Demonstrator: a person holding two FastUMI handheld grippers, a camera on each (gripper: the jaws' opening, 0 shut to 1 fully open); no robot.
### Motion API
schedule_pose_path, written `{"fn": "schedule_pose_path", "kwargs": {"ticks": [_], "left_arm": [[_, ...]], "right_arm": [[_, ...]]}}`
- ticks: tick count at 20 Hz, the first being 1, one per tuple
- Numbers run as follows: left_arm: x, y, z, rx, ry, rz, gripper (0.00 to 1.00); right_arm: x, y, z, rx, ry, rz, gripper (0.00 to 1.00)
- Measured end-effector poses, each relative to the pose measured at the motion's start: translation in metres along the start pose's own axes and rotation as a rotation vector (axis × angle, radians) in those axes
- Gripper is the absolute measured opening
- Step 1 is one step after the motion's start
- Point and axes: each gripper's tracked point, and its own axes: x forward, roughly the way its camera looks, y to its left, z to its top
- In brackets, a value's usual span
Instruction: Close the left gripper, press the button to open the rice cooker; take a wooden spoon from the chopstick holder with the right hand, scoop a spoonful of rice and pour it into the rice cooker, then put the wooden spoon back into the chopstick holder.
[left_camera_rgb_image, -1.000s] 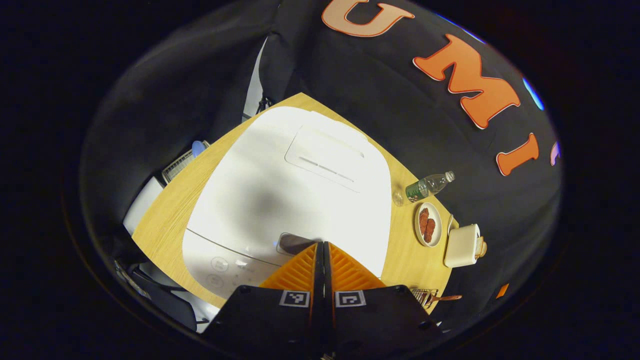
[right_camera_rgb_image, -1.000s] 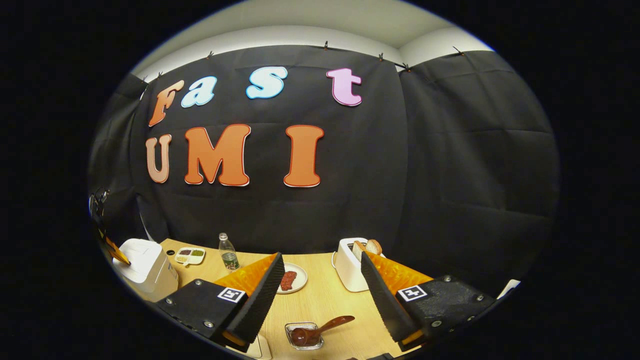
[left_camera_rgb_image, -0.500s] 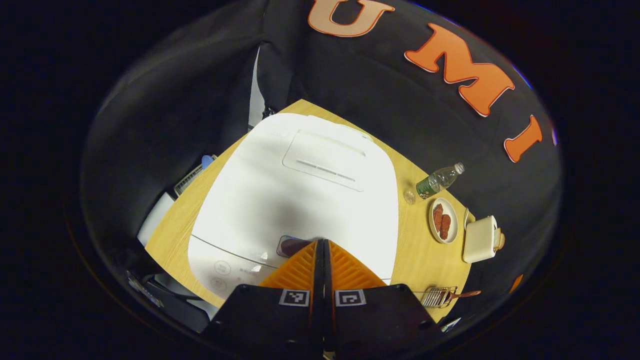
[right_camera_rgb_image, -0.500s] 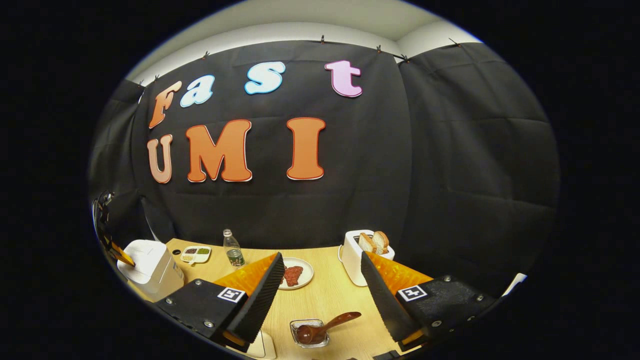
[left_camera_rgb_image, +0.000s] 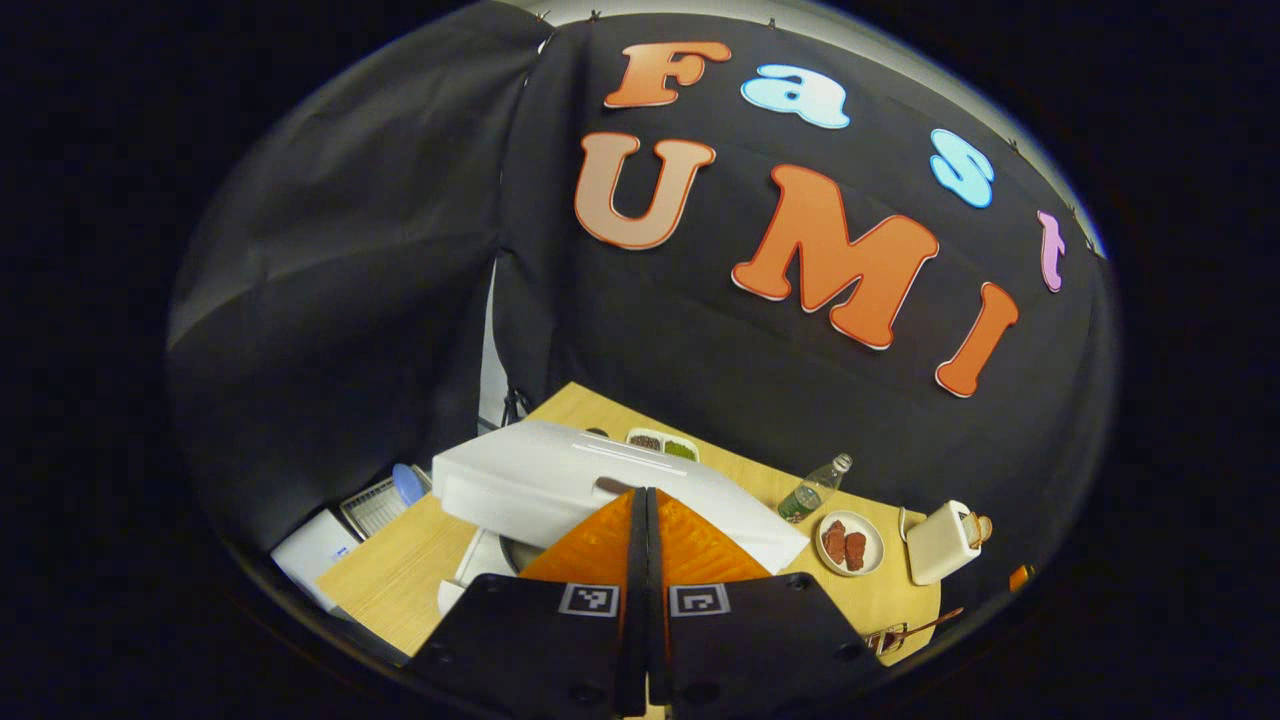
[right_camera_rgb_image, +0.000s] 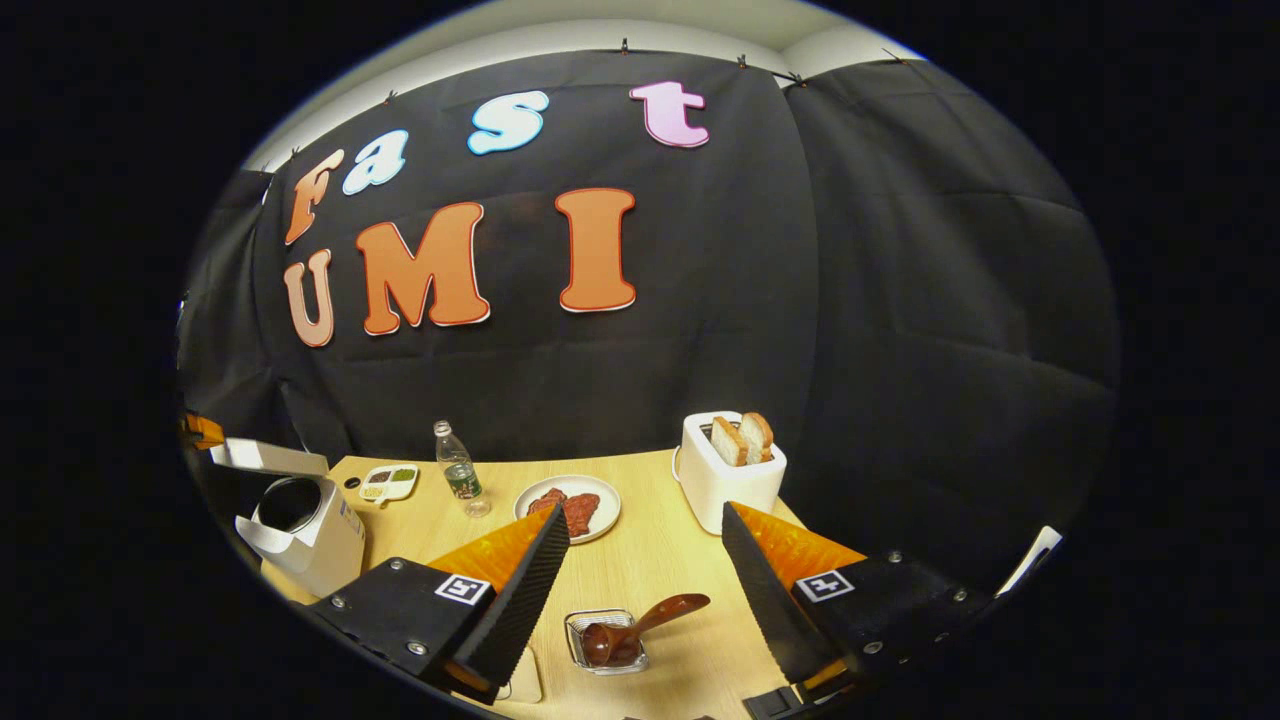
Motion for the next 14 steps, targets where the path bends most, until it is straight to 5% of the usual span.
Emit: {"fn": "schedule_pose_path", "kwargs": {"ticks": [9,11,14], "left_arm": [[-0.057,-0.035,0.020,0.137,-0.204,-0.002,0.08],[-0.066,-0.041,0.015,0.142,-0.207,-0.013,0.24],[-0.081,-0.049,0.011,0.180,-0.234,0.001,0.79]], "right_arm": [[0.030,-0.012,-0.056,0.052,0.164,0.011,0.95],[0.038,-0.019,-0.067,0.057,0.193,0.006,0.95],[0.046,-0.030,-0.096,0.064,0.257,0.008,0.95]]}}
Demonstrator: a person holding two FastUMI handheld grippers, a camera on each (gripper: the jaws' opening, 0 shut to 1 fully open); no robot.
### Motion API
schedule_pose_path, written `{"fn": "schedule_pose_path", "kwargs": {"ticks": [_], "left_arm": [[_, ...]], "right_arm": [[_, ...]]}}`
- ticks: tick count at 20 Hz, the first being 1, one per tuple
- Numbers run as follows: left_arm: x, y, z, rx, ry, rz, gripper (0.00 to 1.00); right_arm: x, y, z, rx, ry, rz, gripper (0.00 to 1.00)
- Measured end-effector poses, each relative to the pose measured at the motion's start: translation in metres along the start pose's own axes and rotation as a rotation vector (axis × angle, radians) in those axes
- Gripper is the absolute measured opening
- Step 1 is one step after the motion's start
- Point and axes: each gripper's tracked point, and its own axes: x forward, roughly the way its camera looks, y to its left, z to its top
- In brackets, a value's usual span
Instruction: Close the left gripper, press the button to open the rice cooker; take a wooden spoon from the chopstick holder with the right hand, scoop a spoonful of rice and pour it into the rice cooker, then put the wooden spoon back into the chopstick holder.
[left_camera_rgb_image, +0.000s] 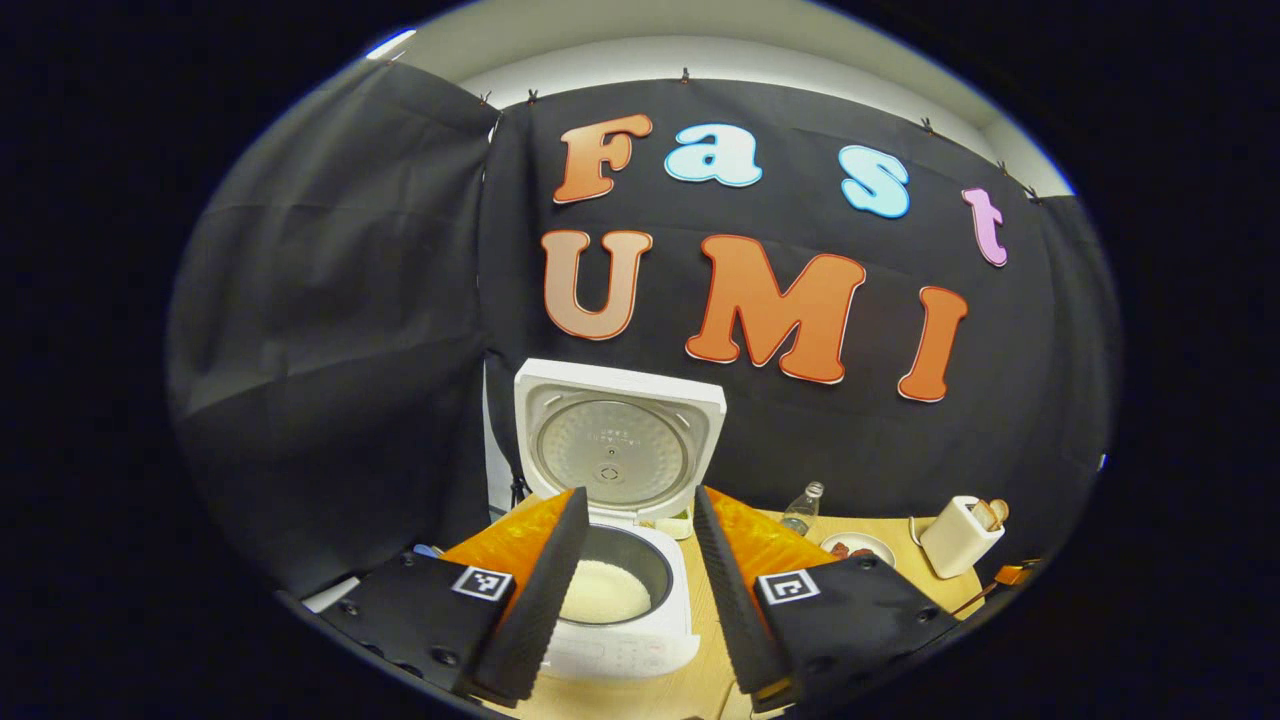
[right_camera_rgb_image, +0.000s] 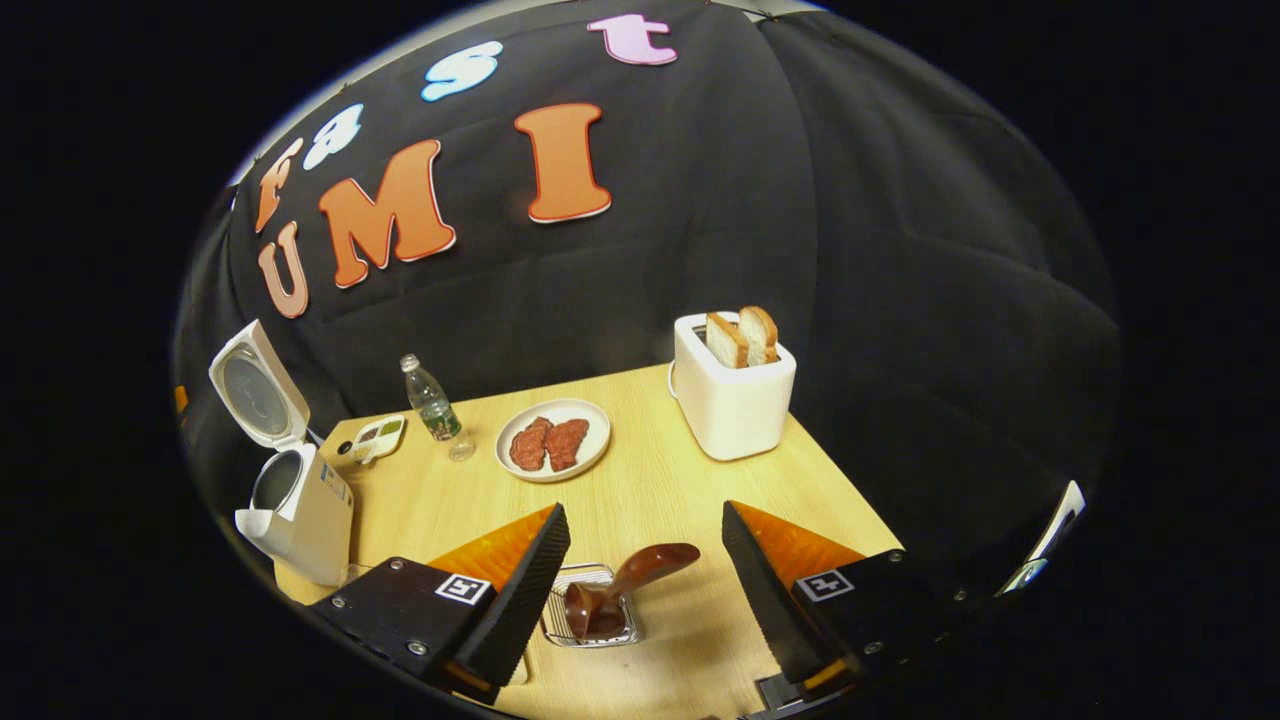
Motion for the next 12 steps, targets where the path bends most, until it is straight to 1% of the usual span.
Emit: {"fn": "schedule_pose_path", "kwargs": {"ticks": [1,5,6,7,8,9,11,12], "left_arm": [[-0.004,-0.002,-0.003,0.023,0.006,0.014,0.78],[-0.024,-0.021,-0.010,0.078,0.008,0.026,0.81],[-0.030,-0.024,-0.015,0.087,0.014,0.028,0.79],[-0.034,-0.028,-0.016,0.095,0.020,0.033,0.79],[-0.039,-0.030,-0.019,0.101,0.025,0.038,0.81],[-0.042,-0.032,-0.021,0.105,0.030,0.045,0.81],[-0.048,-0.036,-0.025,0.105,0.042,0.062,0.79],[-0.051,-0.036,-0.027,0.102,0.048,0.072,0.79]], "right_arm": [[0.005,-0.002,-0.008,0.013,0.027,0.006,0.95],[0.026,0.002,-0.038,0.085,0.105,0.062,0.94],[0.029,0.001,-0.044,0.105,0.122,0.077,0.93],[0.035,0.004,-0.050,0.125,0.140,0.097,0.92],[0.040,0.005,-0.056,0.145,0.150,0.109,0.89],[0.044,0.007,-0.058,0.165,0.151,0.128,0.86],[0.051,0.012,-0.062,0.200,0.154,0.162,0.65],[0.047,0.015,-0.065,0.224,0.154,0.185,0.55]]}}
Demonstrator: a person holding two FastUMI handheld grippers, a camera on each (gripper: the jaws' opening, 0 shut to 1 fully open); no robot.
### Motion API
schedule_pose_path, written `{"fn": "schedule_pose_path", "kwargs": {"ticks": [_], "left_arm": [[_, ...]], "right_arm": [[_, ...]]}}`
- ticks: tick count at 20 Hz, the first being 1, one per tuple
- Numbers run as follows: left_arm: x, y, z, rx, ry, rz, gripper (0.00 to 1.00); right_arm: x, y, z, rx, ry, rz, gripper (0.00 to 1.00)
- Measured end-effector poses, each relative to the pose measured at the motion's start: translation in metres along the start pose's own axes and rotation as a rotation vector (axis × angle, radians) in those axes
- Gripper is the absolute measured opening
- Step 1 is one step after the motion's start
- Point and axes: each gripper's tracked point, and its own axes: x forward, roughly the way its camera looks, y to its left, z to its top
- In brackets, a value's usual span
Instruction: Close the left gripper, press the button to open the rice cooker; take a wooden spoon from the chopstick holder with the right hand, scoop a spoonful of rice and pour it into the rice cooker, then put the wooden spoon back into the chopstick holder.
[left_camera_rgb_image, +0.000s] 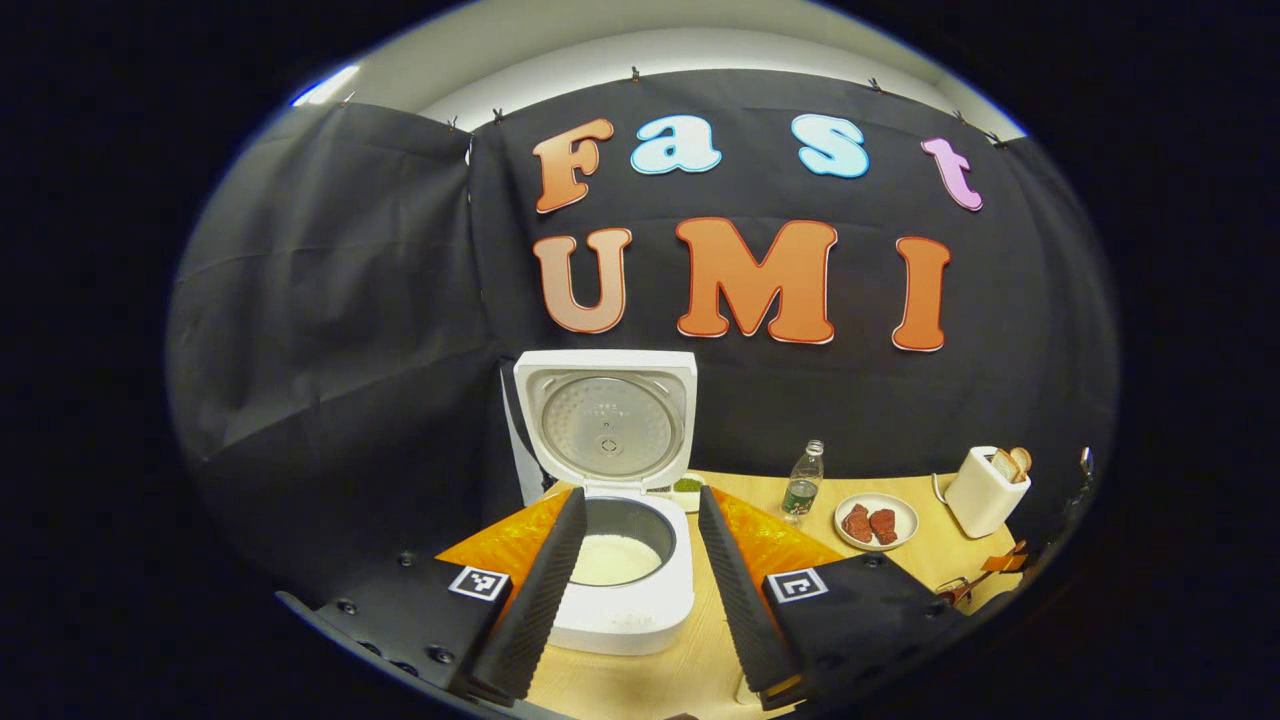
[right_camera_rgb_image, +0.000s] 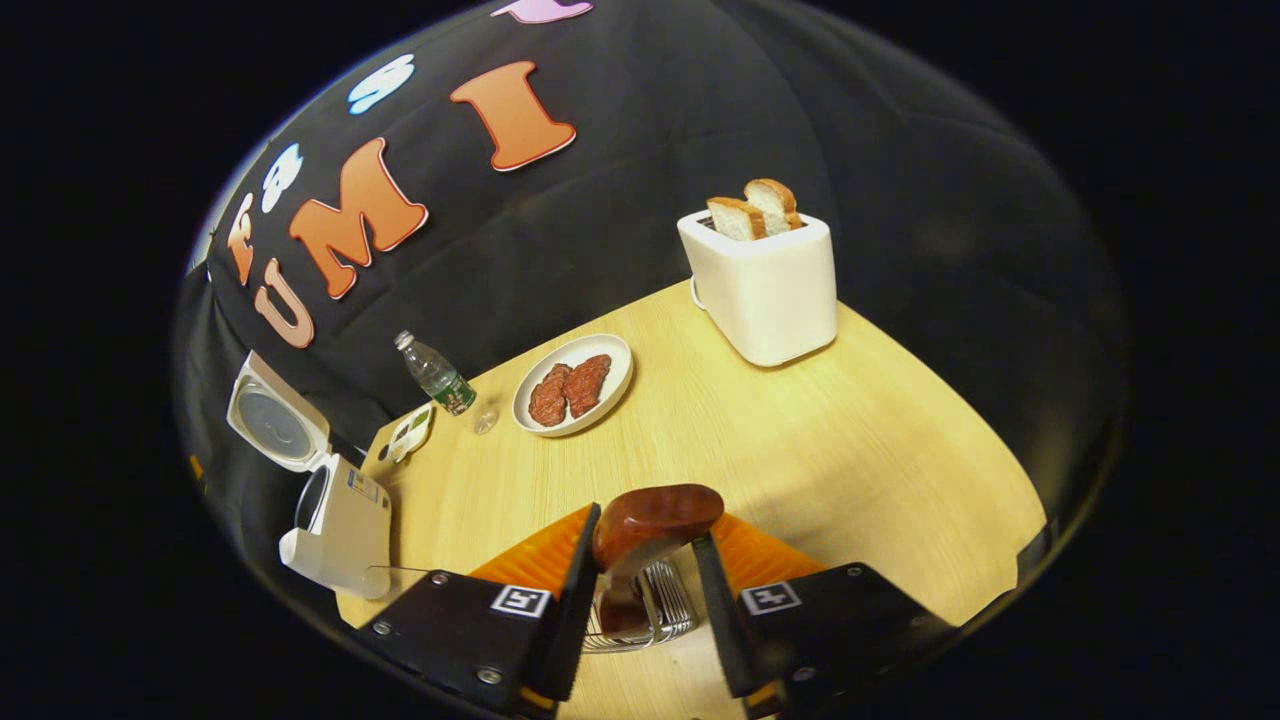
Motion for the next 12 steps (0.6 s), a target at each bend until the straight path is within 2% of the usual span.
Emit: {"fn": "schedule_pose_path", "kwargs": {"ticks": [2,4,8,12], "left_arm": [[-0.005,-0.002,-0.004,-0.007,0.014,0.014,0.80],[-0.011,-0.004,-0.005,-0.005,0.020,0.028,0.79],[-0.021,-0.010,-0.004,0.015,0.019,0.048,0.79],[-0.021,-0.023,0.006,0.050,-0.034,0.009,0.82]], "right_arm": [[0.000,0.007,0.000,0.007,-0.012,0.048,0.39],[-0.001,0.007,0.001,-0.014,-0.043,0.061,0.23],[-0.008,0.009,0.000,-0.004,-0.078,0.064,0.16],[-0.021,0.015,0.012,0.022,-0.118,0.049,0.11]]}}
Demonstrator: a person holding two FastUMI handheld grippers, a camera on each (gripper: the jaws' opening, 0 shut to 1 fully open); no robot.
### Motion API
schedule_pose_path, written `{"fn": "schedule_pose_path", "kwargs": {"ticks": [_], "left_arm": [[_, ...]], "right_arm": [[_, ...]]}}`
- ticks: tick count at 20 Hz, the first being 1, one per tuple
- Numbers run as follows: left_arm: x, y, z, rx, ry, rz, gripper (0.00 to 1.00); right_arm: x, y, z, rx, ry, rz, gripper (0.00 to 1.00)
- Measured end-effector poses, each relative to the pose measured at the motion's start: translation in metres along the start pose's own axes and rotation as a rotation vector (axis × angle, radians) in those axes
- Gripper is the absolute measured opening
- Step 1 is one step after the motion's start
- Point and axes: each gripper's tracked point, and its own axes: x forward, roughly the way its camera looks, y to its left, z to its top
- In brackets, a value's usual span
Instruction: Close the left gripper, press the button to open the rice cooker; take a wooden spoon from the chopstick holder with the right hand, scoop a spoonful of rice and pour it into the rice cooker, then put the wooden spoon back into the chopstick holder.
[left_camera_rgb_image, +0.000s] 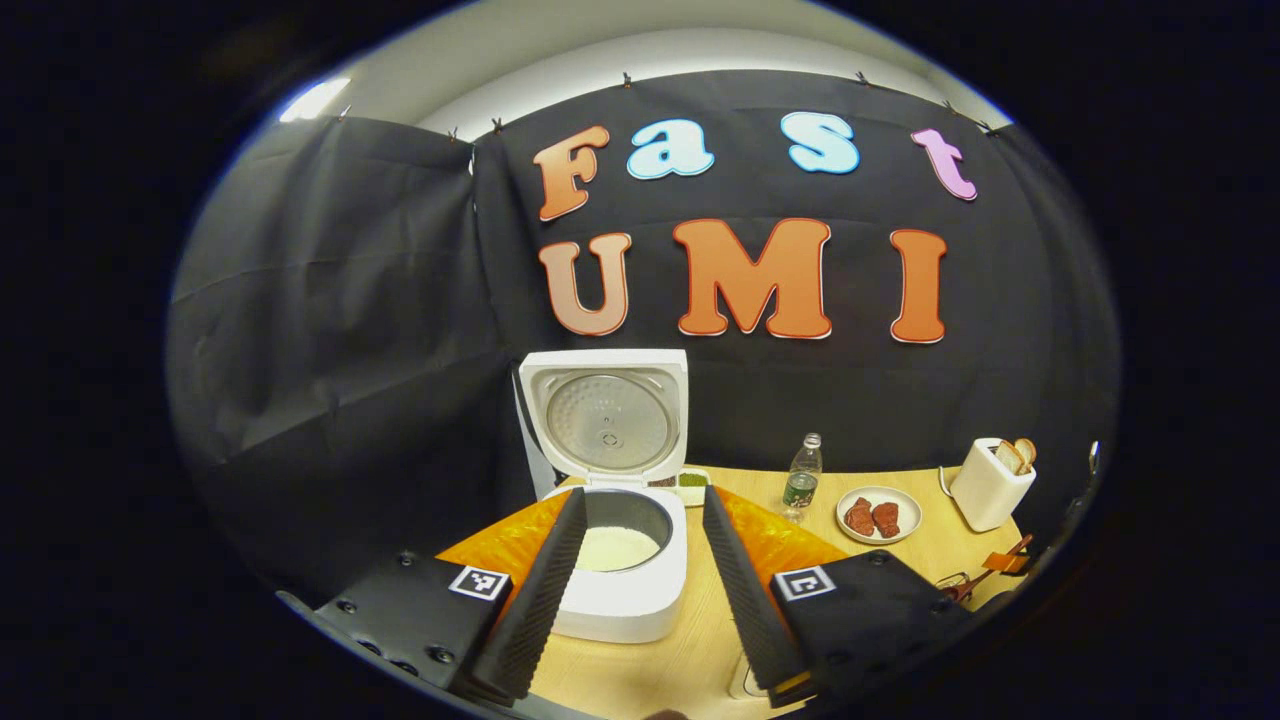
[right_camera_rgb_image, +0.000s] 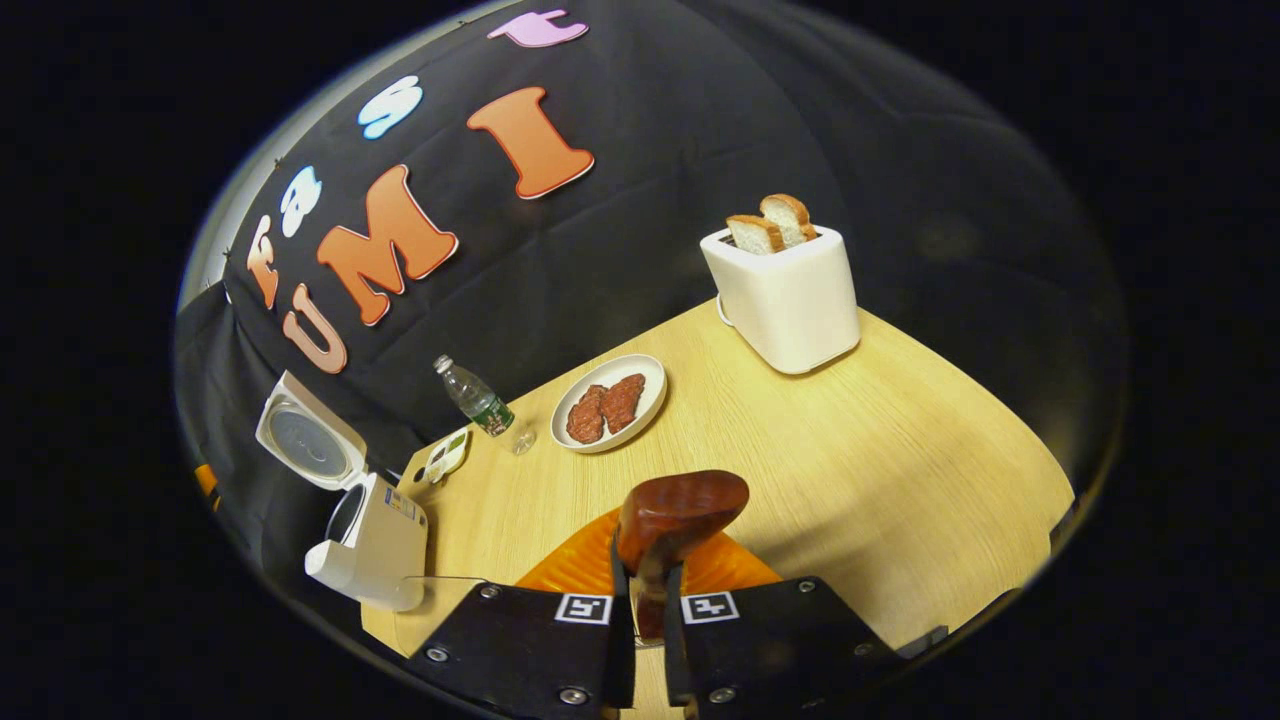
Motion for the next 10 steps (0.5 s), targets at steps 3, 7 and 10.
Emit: {"fn": "schedule_pose_path", "kwargs": {"ticks": [3,7,10], "left_arm": [[0.015,0.000,0.010,0.026,-0.038,-0.041,0.96],[0.035,0.016,0.010,0.048,-0.048,-0.113,1.00],[0.051,0.034,0.002,0.031,-0.032,-0.146,1.00]], "right_arm": [[-0.023,0.017,0.029,-0.010,-0.088,-0.015,0.11],[-0.057,0.073,0.046,-0.037,-0.170,0.022,0.11],[-0.065,0.122,0.031,-0.080,-0.164,0.067,0.11]]}}
